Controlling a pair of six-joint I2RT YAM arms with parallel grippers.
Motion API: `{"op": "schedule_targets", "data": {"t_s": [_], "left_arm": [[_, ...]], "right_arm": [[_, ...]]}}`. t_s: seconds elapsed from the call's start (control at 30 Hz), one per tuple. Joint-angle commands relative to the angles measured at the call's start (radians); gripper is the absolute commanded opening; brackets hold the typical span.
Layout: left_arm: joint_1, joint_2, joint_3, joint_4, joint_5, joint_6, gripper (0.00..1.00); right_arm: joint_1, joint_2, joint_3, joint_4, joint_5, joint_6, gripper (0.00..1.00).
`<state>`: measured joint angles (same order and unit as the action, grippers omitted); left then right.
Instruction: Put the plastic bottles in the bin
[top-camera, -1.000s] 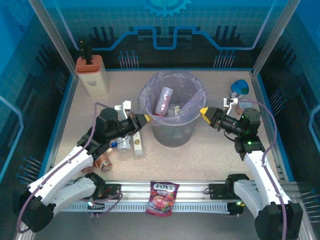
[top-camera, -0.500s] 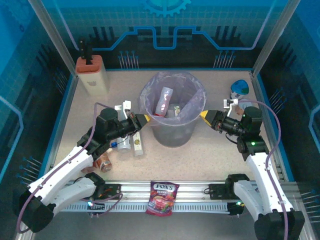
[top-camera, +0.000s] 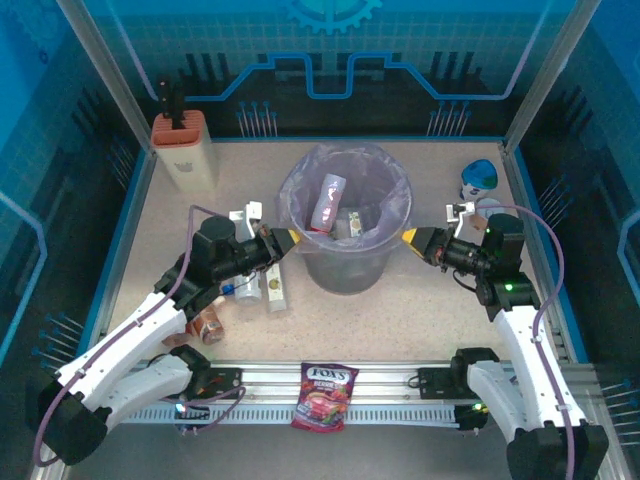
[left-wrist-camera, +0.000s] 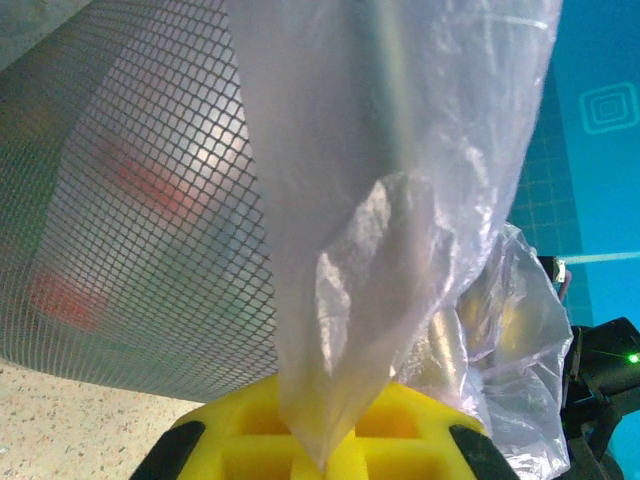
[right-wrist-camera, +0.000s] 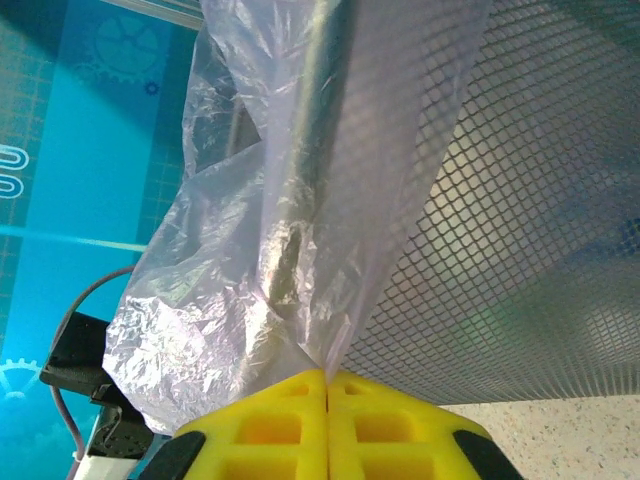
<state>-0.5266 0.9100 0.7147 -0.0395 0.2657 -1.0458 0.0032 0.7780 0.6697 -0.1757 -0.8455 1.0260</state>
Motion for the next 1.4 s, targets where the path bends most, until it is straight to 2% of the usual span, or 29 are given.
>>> {"op": "schedule_targets", "data": {"t_s": [0.0, 0.33, 0.43, 0.57, 1.17, 1.2, 1.23, 1.27, 1.3, 1.33, 1.37], "left_arm": [[-0.001, 0.007, -0.030, 0.011, -0.022, 0.008, 0.00], [0.016, 0.069, -0.072, 0.067, -0.020, -0.001, 0.00], [0.017, 0.068, -0.068, 0.073, -0.015, 0.004, 0.00], [0.023, 0.058, -0.054, 0.040, -0.020, 0.024, 0.00], [0.037, 0.125, -0.072, 0.053, -0.010, 0.038, 0.00], [0.039, 0.114, -0.065, 0.039, -0.013, 0.046, 0.04], [0.044, 0.099, -0.055, 0.016, -0.017, 0.056, 0.11], [0.050, 0.082, -0.046, -0.011, -0.021, 0.065, 0.22], [0.059, 0.060, -0.030, -0.052, -0.029, 0.081, 0.38], [0.067, 0.036, -0.007, -0.106, -0.042, 0.107, 0.46], [0.072, 0.017, 0.012, -0.164, -0.058, 0.133, 0.50]], "right_arm": [[-0.017, -0.002, -0.009, -0.001, -0.012, -0.026, 0.08], [-0.023, 0.038, -0.065, 0.052, 0.012, -0.027, 0.07], [-0.024, 0.038, -0.075, 0.085, 0.008, -0.009, 0.09], [-0.026, 0.049, -0.040, 0.029, 0.011, -0.053, 0.13], [-0.027, 0.103, -0.096, 0.032, 0.040, -0.087, 0.08], [-0.028, 0.100, -0.092, 0.031, 0.037, -0.084, 0.11], [-0.031, 0.093, -0.079, 0.020, 0.036, -0.089, 0.16], [-0.039, 0.086, -0.061, -0.004, 0.035, -0.100, 0.25], [-0.052, 0.076, -0.034, -0.045, 0.037, -0.124, 0.37], [-0.068, 0.069, -0.002, -0.091, 0.039, -0.150, 0.43], [-0.083, 0.065, 0.030, -0.143, 0.045, -0.179, 0.49]]}}
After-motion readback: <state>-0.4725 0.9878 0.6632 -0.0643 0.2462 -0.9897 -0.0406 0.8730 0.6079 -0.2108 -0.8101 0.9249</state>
